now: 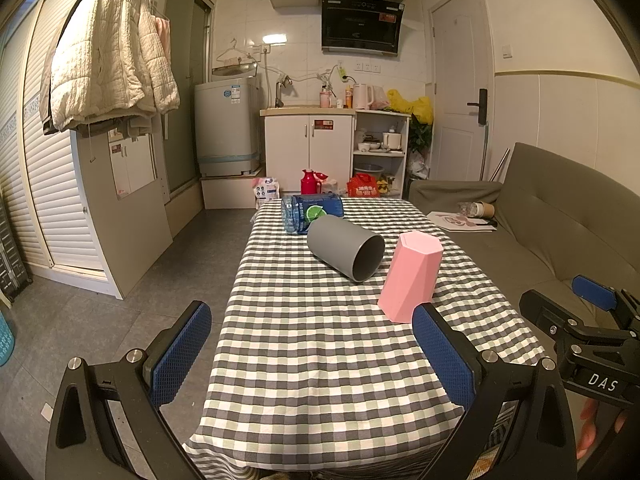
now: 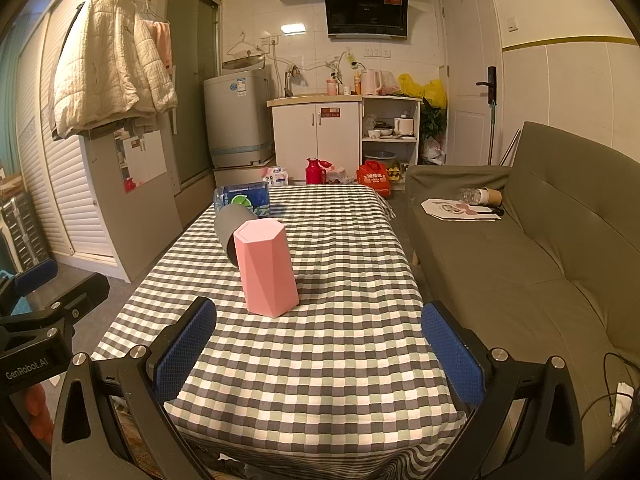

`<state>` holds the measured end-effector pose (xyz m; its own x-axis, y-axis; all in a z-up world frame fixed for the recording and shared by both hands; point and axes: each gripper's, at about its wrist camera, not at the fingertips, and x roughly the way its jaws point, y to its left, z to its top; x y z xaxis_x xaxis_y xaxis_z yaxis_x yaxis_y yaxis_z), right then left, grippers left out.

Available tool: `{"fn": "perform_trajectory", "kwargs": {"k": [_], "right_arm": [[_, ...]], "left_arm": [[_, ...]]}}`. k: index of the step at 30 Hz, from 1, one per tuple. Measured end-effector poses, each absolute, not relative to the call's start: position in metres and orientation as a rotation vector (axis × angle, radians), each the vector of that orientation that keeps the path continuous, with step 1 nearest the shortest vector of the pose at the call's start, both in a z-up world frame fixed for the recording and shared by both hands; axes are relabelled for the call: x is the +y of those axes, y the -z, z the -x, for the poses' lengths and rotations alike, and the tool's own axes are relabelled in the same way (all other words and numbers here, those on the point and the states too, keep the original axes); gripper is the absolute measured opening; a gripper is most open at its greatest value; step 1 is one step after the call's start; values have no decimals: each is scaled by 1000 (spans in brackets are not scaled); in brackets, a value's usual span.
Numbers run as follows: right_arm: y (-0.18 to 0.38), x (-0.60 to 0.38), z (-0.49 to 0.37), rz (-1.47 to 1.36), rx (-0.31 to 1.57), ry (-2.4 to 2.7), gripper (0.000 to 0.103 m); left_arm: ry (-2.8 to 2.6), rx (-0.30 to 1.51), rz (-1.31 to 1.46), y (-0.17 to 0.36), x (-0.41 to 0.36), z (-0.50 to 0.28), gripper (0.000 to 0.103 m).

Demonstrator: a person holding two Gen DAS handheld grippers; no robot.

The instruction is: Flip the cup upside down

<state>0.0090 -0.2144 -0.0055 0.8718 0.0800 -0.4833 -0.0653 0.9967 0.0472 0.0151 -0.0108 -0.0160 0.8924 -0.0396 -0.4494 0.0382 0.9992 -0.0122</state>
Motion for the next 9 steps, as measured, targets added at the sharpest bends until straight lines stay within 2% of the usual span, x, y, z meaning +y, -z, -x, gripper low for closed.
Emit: {"fn": "perform_trajectory", "kwargs": {"k": [9], "right_arm": [[6,-215,-9,-29,506,-77,103]], "left_arm": [[42,466,3,16,-12,-15,103]]}}
